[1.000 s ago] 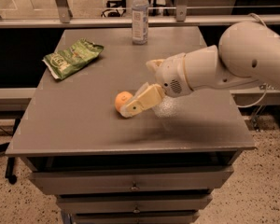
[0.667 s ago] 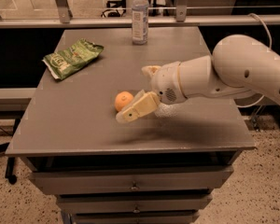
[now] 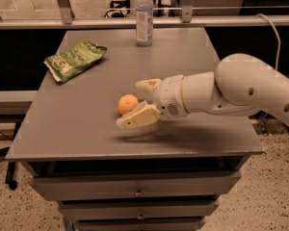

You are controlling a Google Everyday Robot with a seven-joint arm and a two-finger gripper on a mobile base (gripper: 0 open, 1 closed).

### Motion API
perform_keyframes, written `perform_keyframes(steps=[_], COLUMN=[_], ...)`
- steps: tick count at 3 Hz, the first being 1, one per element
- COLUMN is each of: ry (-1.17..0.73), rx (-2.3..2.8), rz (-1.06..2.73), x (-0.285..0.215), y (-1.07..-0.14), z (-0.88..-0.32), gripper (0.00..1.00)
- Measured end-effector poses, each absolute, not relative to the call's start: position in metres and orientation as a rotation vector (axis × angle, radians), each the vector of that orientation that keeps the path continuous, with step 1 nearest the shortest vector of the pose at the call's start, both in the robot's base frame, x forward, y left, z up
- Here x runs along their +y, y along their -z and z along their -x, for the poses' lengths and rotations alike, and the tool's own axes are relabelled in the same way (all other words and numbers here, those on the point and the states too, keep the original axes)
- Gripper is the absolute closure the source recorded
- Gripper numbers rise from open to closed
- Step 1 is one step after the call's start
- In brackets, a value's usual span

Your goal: Move orange near green jalapeno chip bag

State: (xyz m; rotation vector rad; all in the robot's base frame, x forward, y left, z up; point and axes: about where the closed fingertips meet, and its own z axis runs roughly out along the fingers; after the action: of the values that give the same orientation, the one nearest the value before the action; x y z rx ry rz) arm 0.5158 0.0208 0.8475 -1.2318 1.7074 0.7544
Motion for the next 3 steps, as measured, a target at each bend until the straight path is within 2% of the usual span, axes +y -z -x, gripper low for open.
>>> perform_keyframes(steps=[3], ry=[-0.708], rx=[1.678], rz=[1.234], x=[0.017], y=[-0.850], z=[-0.521], gripper=[0.95])
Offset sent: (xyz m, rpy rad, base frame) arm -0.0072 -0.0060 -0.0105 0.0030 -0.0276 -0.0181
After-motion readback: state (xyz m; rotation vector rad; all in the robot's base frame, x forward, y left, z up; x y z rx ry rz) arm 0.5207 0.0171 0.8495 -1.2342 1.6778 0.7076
